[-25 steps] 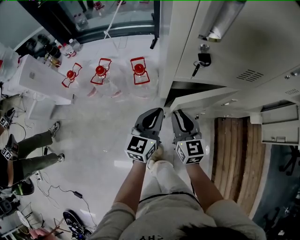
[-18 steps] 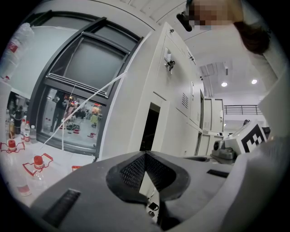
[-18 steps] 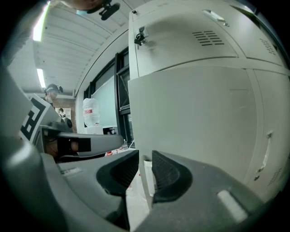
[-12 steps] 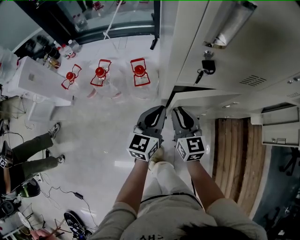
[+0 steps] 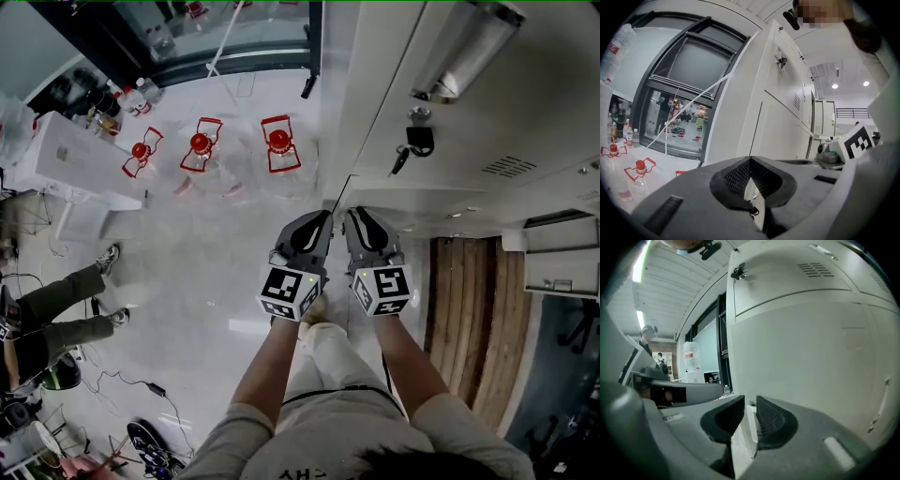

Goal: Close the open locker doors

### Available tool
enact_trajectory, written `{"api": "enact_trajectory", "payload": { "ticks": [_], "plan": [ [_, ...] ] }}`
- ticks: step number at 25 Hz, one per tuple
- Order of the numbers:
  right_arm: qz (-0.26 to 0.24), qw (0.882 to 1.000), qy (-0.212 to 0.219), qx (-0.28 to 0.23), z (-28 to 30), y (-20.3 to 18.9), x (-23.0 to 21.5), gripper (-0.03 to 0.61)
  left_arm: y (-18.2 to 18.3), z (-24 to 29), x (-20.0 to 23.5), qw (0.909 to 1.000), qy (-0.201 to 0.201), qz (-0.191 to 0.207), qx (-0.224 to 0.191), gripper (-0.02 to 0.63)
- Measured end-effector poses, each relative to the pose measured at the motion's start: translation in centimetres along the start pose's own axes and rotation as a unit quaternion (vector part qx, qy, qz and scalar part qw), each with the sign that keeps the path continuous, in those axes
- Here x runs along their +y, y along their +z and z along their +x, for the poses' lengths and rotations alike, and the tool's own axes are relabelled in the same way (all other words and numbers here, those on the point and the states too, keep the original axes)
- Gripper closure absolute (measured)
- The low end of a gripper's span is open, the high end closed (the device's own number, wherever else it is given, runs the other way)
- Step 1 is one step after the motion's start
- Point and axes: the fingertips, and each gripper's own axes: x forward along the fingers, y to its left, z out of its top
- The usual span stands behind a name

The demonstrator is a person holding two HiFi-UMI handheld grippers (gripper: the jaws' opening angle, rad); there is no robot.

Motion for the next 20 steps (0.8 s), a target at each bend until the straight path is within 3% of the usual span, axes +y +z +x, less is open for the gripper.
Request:
{"api": "enact_trajectory", "payload": {
  "ticks": [20],
  "plan": [
    [0.013, 1.000, 0.001, 0.000, 1.4, 0.3, -1.1, 0.517, -1.6, -0.3, -1.0, 0.9999, 0.007, -0.005, 0.013, 0.615]
  ]
}}
